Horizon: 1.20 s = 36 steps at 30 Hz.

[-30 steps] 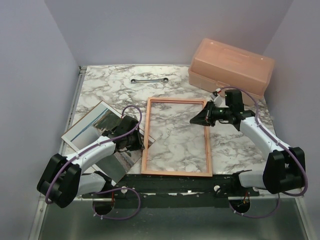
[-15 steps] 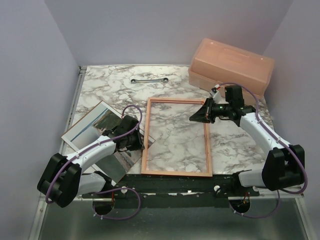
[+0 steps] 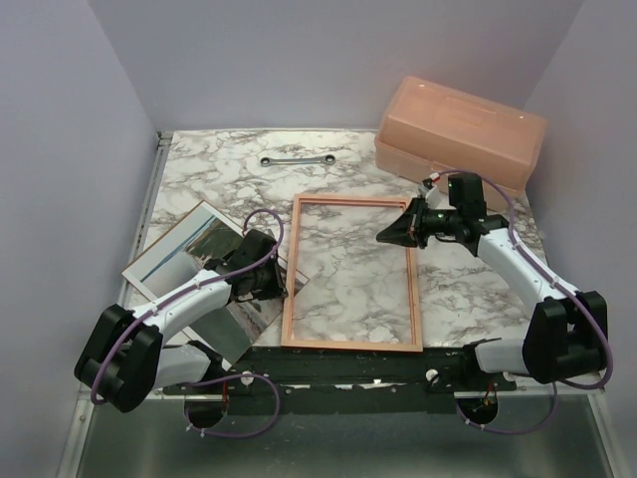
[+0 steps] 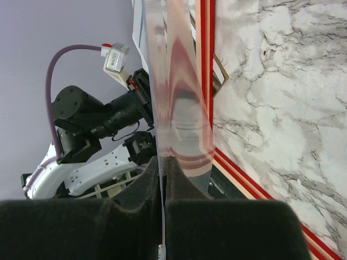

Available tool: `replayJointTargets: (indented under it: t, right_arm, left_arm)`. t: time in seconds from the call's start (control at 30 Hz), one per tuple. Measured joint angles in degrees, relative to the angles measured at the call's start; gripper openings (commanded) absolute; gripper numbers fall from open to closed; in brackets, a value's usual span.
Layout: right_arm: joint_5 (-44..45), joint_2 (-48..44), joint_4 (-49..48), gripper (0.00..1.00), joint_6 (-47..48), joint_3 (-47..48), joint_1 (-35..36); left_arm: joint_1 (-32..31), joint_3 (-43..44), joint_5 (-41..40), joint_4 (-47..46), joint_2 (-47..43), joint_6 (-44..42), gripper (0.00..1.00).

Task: Put the photo into the frame

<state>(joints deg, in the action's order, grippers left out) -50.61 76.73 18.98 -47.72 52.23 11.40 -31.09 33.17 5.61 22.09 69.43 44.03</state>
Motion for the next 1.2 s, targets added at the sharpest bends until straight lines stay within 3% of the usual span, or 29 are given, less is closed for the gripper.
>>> replayJointTargets:
  t: [0.43,1.2]
  right_arm:
    - [1.64,-2.93,-2.4,0.01,-4.31,-0.28,0.02]
    - [1.64,-0.48,-2.86,0.01,-2.29,-2.86,0.02]
  left_arm:
    - [0.0,0.04,-0.02,0.04,0.02,-0.07,0.18]
    - [0.0,0.07,-0.02,0.04,0.02,-0.09,0.17]
